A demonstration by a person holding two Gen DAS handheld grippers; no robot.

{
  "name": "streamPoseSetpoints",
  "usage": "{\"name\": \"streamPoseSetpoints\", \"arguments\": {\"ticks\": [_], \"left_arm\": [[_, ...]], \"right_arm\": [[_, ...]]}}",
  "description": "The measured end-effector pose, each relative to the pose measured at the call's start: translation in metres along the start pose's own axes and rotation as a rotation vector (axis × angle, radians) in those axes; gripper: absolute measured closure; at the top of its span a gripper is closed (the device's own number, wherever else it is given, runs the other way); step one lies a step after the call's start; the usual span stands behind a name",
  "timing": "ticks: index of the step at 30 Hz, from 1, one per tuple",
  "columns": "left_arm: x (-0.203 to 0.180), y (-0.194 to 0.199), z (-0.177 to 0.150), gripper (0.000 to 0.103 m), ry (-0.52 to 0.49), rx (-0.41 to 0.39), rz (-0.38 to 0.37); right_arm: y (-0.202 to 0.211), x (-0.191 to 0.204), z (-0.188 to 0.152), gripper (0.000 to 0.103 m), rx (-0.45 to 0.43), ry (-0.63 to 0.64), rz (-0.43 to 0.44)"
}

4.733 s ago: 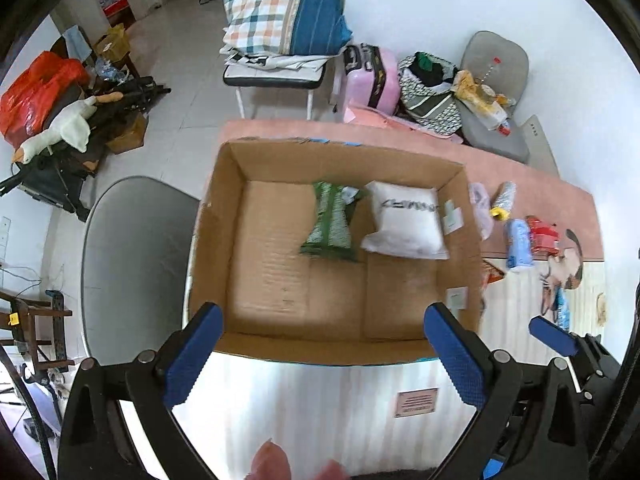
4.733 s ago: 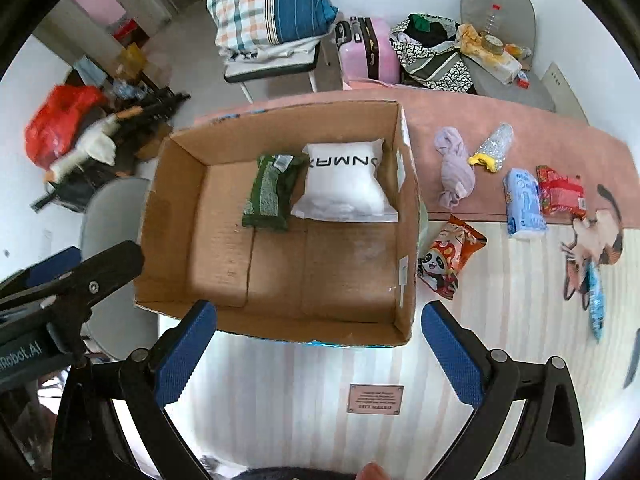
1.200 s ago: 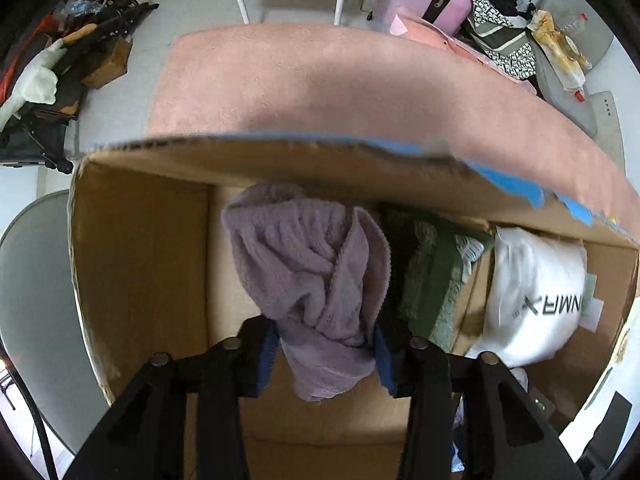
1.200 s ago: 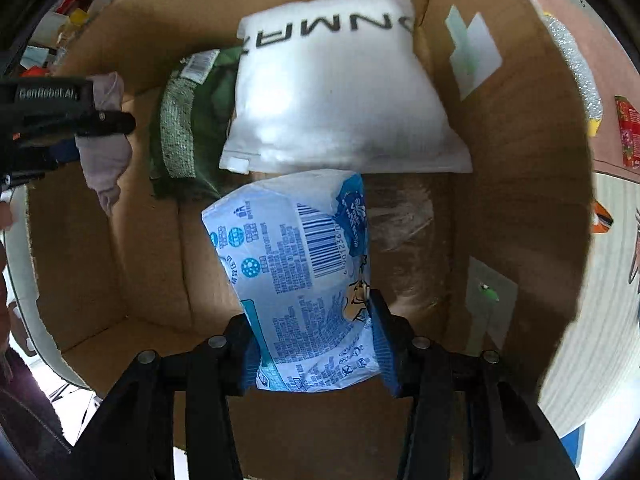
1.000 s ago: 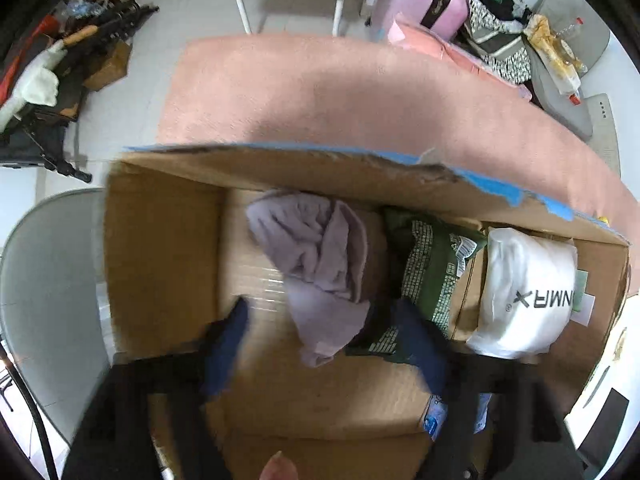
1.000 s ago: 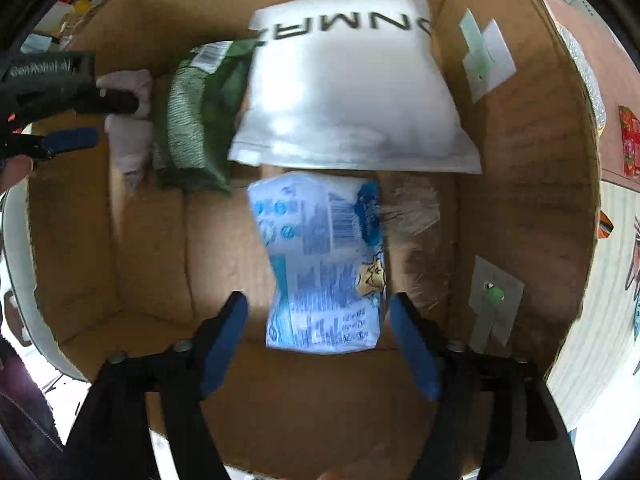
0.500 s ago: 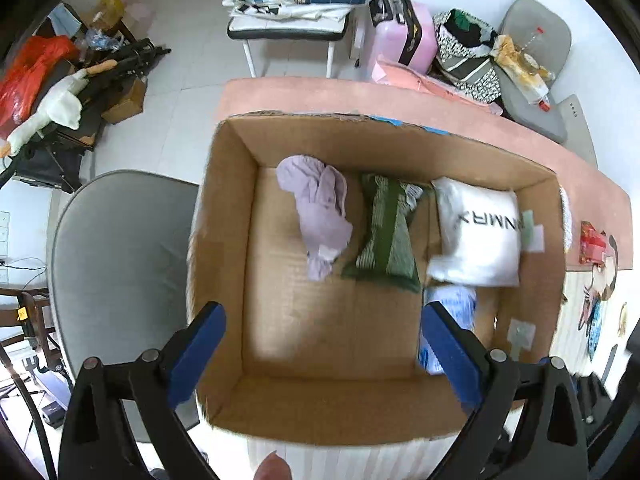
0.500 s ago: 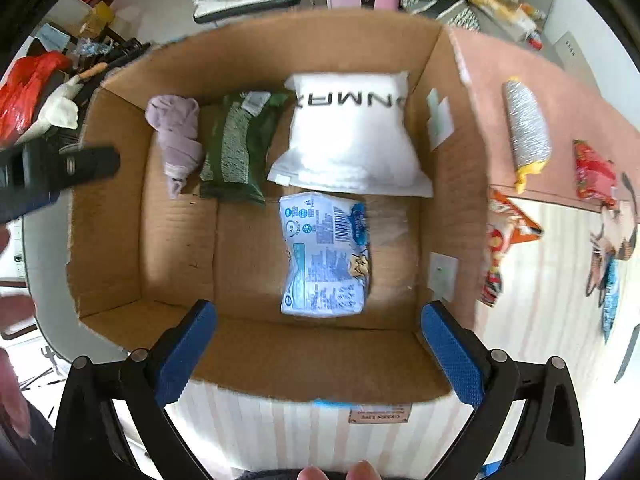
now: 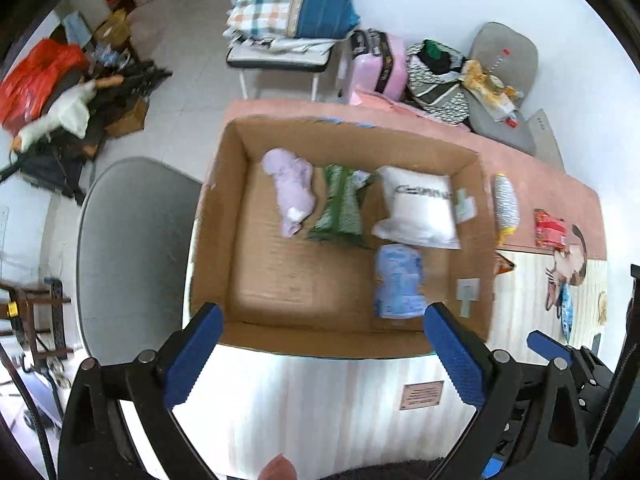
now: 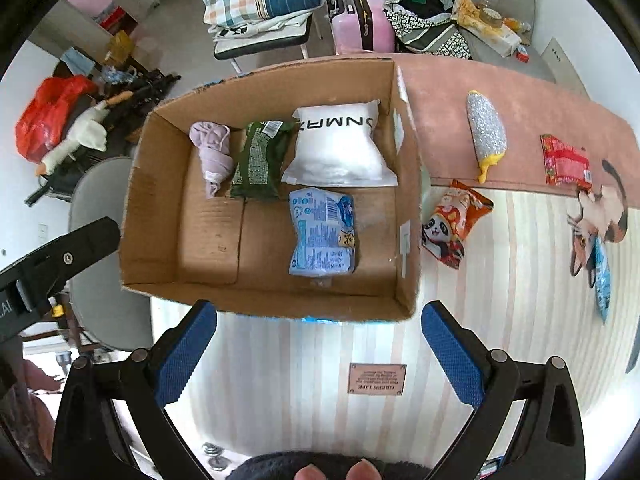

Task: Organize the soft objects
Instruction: 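Grasp the grey sponge glove with the left tool while the right tool grasps the red snack bag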

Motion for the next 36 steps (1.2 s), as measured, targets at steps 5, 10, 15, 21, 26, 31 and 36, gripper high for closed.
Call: {"name": "streamPoseSetpoints", "arguments": {"ticks": [5,10,15,21,26,31,36], "left_arm": [[-0.069,0.016,0.002,0.001,-0.115,-0.054,0.006],[-0.158,-0.008,0.011,0.001,-0.216,-0.001,-0.018],[-0.231,-0.066,0.027,0.001,-0.272,0.106,-0.003],[-0.290,-0.149,0.046,0.001,-0.253,0.234,0.047],[-0.308,-0.191,0.051,0.001,-0.248,0.284,0.090],[-0.310,-0.219,0.056,0.001,-0.231,0.327,0.118],[-0.308,-0.234,0.053,0.001,-0.233,0.355,0.123]], "right_arm": [[0.026,-0.073,-0.013,0.000,-0.026,-0.159,0.059],[0.040,-0.184,-0.021,0.000,-0.058,-0.396,0.045],[0.021,-0.305,-0.019,0.000,-0.059,-0.667,0.077],[-0.035,-0.412,0.003,0.001,-0.020,-0.900,0.158],[-0.079,-0.457,0.026,0.004,0.013,-1.012,0.195],[-0.116,-0.484,0.048,0.018,0.057,-1.071,0.181],[-0.133,-0.482,0.075,0.044,0.158,-0.896,0.041]]}}
Point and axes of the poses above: each gripper's, at about its wrist camera, not at the fingertips, and y roughly against the way its jaws point, x to its left, z to its top, the point moved 3 cm from there along -y, roughly the way its jaws point, and after that the axes turned 13 degrees about y, right-handed, at the moved point
